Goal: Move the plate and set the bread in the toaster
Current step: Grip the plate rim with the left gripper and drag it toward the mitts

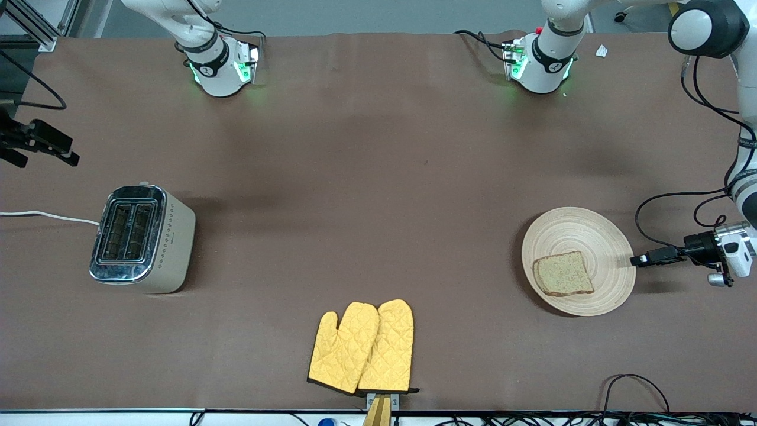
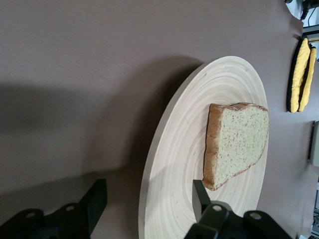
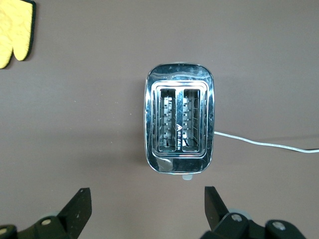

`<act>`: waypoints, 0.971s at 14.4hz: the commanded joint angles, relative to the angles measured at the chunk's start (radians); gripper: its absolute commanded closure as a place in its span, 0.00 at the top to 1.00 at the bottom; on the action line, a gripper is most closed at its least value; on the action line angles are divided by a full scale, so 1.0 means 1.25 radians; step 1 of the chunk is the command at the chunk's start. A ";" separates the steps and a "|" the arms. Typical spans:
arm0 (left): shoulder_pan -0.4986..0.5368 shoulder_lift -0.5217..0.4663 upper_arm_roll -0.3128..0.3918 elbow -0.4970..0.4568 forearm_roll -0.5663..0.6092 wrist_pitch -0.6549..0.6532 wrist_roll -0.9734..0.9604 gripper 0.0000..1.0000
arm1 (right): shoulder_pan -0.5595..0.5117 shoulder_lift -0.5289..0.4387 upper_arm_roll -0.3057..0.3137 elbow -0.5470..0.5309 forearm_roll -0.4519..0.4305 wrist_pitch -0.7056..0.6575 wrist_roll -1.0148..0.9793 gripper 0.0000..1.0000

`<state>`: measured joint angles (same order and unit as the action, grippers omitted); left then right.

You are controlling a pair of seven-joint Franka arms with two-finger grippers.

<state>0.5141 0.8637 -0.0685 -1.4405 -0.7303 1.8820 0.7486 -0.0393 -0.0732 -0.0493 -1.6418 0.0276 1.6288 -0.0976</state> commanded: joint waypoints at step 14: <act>0.005 0.013 -0.114 0.023 -0.049 -0.154 0.031 0.00 | 0.012 -0.071 0.001 -0.021 -0.015 -0.040 -0.008 1.00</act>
<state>0.5200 0.8918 -0.1473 -1.4156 -0.7772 1.7487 0.8050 -0.0246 -0.1371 -0.0483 -1.6434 0.0267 1.5796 -0.1029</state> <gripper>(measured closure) 0.899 0.000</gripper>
